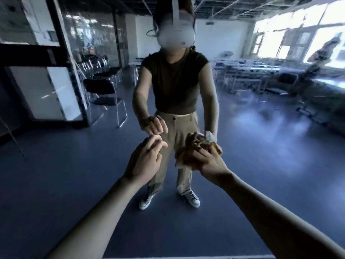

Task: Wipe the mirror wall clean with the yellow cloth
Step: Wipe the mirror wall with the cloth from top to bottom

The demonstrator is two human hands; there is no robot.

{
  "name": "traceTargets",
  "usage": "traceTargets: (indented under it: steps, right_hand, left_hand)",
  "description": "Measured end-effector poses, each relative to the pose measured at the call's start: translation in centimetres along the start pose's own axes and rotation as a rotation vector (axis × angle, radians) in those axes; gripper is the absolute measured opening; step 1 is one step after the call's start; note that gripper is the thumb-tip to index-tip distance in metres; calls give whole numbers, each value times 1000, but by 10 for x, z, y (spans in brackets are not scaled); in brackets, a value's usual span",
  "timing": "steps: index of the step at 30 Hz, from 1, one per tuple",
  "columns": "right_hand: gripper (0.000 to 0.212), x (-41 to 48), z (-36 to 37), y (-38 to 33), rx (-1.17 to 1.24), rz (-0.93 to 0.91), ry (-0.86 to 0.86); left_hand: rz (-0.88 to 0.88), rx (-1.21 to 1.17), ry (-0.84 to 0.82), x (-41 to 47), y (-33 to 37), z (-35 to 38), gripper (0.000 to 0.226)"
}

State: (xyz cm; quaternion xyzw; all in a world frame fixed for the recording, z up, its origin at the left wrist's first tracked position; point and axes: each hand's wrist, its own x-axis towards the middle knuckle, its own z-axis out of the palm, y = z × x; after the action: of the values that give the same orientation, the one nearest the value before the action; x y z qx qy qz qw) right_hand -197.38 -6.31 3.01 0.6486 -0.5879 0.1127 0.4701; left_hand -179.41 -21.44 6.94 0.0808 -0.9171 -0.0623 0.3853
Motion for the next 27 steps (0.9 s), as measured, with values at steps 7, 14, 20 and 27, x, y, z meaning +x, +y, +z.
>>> traceTargets:
  steps: [7,14,20,27]
  right_hand:
    - [24,24,-69,69,19,432,275]
    - [14,-23,-39,48,5,556,180]
    - [26,-71,-40,50,32,558,94]
    - [22,-64,-51,89,-91,567,241]
  left_hand:
    - [80,-5,9,32,30,8,37]
    - [228,-16,-38,61,66,38,43]
    - [367,51,-73,60,79,63,46]
    - [503,63,137,95,105,95,35]
